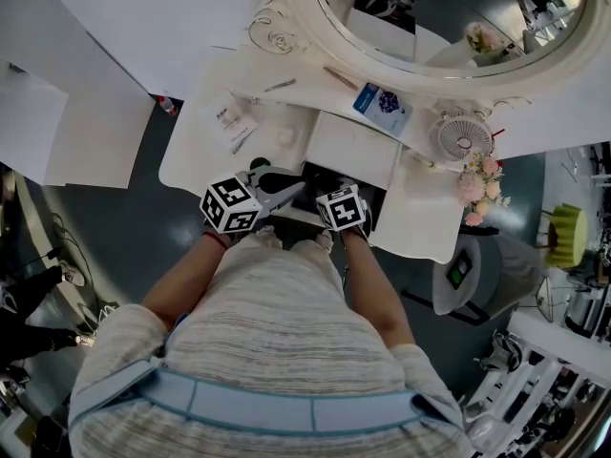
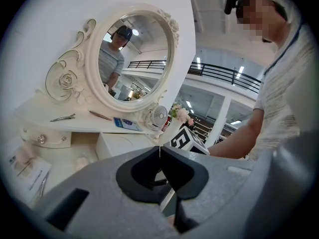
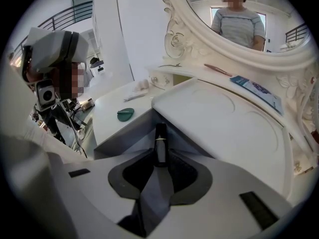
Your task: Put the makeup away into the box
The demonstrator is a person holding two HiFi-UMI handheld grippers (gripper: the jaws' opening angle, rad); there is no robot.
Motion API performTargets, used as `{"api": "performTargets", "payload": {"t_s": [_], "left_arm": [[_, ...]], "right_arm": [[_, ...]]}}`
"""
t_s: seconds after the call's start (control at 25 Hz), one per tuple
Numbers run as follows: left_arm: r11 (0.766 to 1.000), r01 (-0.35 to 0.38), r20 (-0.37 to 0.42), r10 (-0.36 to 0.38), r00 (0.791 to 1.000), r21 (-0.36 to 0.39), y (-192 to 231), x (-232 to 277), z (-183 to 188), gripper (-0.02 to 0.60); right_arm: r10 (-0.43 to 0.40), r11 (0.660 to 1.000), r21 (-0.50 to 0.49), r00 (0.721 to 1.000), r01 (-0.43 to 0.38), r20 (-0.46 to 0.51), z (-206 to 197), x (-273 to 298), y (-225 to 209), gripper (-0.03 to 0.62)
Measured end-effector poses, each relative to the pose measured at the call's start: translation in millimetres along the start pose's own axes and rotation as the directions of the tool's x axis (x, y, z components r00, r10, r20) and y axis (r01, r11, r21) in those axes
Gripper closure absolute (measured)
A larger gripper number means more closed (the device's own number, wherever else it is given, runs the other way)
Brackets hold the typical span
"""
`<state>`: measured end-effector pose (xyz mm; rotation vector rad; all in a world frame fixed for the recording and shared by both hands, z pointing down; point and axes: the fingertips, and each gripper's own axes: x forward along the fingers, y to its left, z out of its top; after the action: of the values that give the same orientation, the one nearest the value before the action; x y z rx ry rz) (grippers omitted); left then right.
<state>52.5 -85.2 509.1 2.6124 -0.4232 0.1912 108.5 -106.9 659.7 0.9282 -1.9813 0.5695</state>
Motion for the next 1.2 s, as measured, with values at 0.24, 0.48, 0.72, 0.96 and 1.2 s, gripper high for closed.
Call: {"api": "performTargets", "payload": {"t_s": [0.24,0.48,0.72,0.96,1.2], "left_arm": [[1.0,-0.006,0.006,0.006,1.0,-0.004,1,0,0,0.566],[1.0,-0.008,0.012,0.008,1.0,-0.007,2,0,0,0.566],[1.0,-0.013,0.019,0.013,1.0,-0.009,2,-2,1,0.566],[1.0,-0.026,0.029,0.026,0.999,-0.015,6,-6,1,0.566],[0.999,-0.039,0.042,0.04,0.998,-0.022,9,-11,3,0.566]], "right_arm": [[0.001,0.998,-0.065,1.0,0.001,0.024,6,-1,4,0.472],[0.004,0.999,-0.049,0.999,-0.002,0.035,10,-9,3,0.454],[0.033,0.999,-0.041,0.997,-0.03,0.071,25,-25,10,0.454],[0.054,0.997,-0.063,0.991,-0.046,0.119,53,-40,12,0.454],[0.061,0.994,-0.103,0.987,-0.046,0.15,82,-47,9,0.454]]}}
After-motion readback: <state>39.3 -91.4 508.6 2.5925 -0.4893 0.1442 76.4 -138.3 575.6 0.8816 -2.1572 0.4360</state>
